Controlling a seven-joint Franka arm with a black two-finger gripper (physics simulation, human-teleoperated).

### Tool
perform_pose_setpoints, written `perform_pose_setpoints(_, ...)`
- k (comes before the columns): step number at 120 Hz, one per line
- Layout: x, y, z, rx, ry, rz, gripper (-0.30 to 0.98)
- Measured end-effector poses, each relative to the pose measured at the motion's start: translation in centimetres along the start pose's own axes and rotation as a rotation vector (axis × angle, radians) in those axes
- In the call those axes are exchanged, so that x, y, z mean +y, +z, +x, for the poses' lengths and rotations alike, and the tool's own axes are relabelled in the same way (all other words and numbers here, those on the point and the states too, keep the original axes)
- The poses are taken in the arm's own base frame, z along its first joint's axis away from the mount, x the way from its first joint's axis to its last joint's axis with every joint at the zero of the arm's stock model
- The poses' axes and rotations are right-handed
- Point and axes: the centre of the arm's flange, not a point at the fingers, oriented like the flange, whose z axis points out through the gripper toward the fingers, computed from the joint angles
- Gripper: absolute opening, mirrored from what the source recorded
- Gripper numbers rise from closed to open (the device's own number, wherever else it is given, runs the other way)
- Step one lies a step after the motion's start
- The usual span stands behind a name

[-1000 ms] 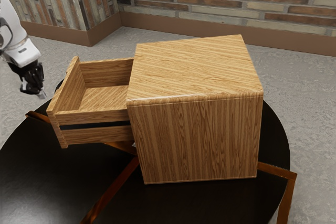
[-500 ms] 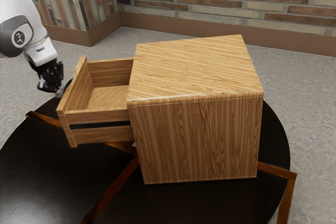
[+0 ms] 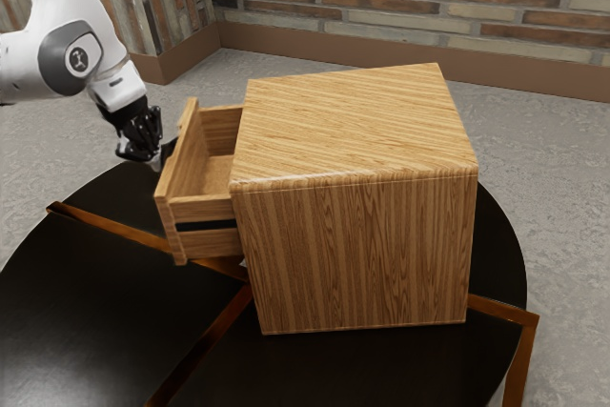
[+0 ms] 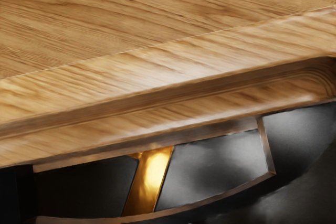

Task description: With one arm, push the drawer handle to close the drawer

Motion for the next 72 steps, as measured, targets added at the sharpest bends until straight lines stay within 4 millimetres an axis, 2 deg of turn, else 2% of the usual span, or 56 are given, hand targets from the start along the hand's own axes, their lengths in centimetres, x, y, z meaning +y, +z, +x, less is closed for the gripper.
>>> perform_pose_setpoints(72, -0.8, 1.1, 6.3, 0.093, 0.036, 0.008, -0.09)
